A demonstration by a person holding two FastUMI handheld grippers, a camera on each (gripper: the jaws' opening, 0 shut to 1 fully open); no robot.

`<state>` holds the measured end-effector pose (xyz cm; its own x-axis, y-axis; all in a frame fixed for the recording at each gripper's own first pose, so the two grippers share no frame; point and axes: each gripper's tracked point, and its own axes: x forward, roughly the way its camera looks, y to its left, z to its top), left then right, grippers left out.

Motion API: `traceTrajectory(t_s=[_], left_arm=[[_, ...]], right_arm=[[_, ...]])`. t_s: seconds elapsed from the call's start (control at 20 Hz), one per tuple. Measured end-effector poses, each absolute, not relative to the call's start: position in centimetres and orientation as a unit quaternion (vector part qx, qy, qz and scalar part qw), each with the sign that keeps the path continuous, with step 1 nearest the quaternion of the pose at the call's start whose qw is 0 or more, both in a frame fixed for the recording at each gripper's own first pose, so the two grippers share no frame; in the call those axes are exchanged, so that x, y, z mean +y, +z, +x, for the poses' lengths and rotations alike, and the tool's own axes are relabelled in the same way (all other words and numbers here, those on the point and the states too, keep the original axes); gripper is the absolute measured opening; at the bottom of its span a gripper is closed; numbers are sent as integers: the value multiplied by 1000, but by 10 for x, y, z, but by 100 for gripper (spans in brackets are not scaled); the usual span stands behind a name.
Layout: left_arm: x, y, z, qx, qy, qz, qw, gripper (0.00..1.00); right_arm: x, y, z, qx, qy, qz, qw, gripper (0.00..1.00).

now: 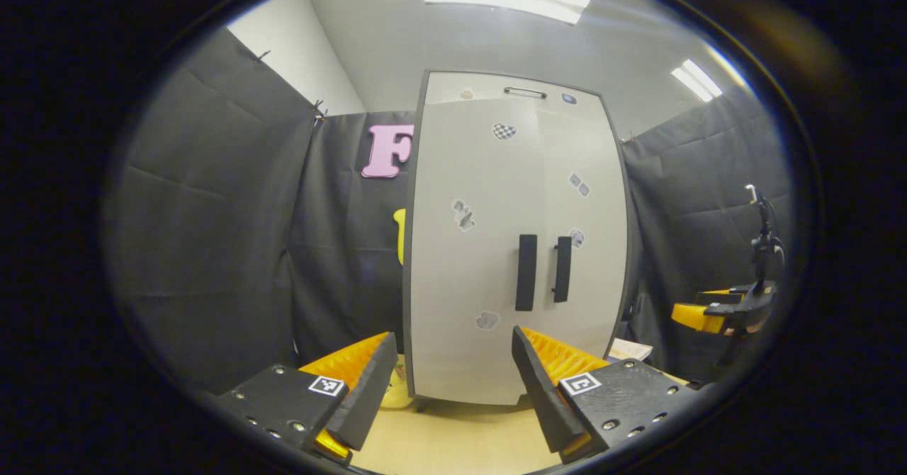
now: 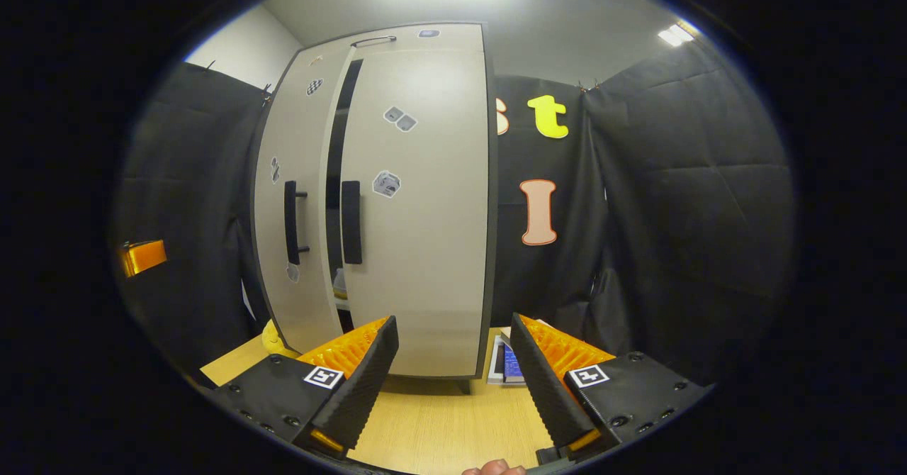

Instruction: Grab one shoe with the right hand and put it into the shoe cabinet, grab the other shoe with the left hand and put it into the shoe cabinet; then close the right door with the right hand and the left door with the left hand.

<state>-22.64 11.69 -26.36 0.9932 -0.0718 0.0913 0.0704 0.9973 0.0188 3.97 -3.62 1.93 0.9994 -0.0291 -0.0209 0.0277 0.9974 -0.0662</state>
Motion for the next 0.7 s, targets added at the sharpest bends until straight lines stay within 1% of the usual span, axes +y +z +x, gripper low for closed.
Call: traceTrajectory(t_s=[0.25, 0.3, 0.35, 0.4, 0.6, 0.7], left_arm=[[109, -279, -228, -35, -39, 6, 999, 93], [110, -284, -226, -32, -35, 6, 999, 93], [110, -289, -224, -27, -33, 5, 999, 93], [110, -294, -223, -22, -32, 2, 999, 93], [117, -318, -218, 15, -15, -7, 1000, 93], [117, -321, -216, 27, -6, -9, 1000, 93]], right_arm=[[-27, 20, 52, 14, -2, -27, 1000, 99], [-24, 20, 55, 15, 4, -25, 1000, 97], [-20, 21, 58, 14, 10, -27, 999, 100], [-19, 20, 60, 13, 13, -30, 999, 100], [-18, 12, 66, 30, 25, -45, 998, 100], [-26, 11, 69, 28, 22, -41, 999, 100]])
